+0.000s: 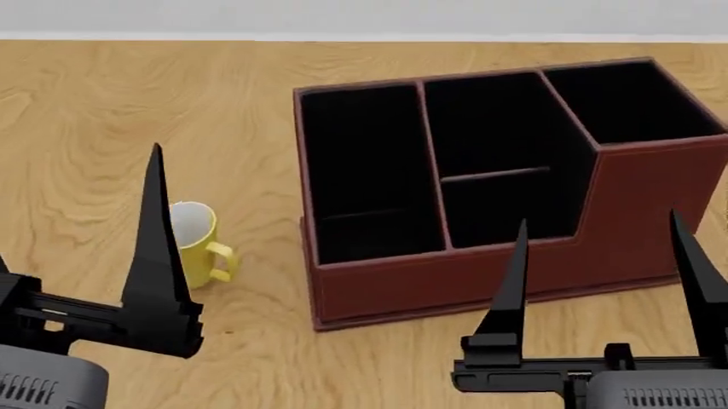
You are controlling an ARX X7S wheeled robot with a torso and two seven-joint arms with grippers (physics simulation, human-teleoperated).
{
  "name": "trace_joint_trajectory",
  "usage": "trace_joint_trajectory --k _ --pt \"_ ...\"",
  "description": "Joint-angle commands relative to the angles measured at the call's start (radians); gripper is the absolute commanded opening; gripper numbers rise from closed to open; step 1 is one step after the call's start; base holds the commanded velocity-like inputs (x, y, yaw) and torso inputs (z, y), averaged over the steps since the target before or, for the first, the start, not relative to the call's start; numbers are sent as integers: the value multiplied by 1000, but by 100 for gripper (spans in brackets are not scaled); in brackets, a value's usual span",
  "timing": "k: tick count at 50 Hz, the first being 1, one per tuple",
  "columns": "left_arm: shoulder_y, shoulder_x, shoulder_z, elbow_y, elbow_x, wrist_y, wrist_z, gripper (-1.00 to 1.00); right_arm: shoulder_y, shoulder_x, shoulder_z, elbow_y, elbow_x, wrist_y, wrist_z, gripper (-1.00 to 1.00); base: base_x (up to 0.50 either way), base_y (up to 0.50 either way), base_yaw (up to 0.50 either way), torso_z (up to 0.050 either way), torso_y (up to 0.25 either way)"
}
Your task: Pick up the book and place it in the back compartment of the caddy.
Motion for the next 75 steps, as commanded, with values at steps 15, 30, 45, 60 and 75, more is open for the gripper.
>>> trace_joint_trajectory --k 15,30,45,60,75 --pt "-17 2 -4 -32 4 2 -1 100 -11 -4 11 -20 -34 9 -6 100 500 -222 0 0 1" --pt "-24 -6 -4 -20 0 -11 -11 100 -7 -8 10 -39 -9 27 0 100 500 -171 0 0 1" --pt "-33 -12 -5 -6 -4 -30 -20 100 2 4 -22 -48 -55 41 15 100 8 -1 0 0 1" --pt "-37 -19 -11 -5 -11 -31 -31 100 22 13 -58 -64 -96 94 24 100 0 0 350 0 0" --pt "-22 -29 4 -22 -11 0 -47 100 10 16 -45 -67 -53 49 18 100 0 0 425 0 0"
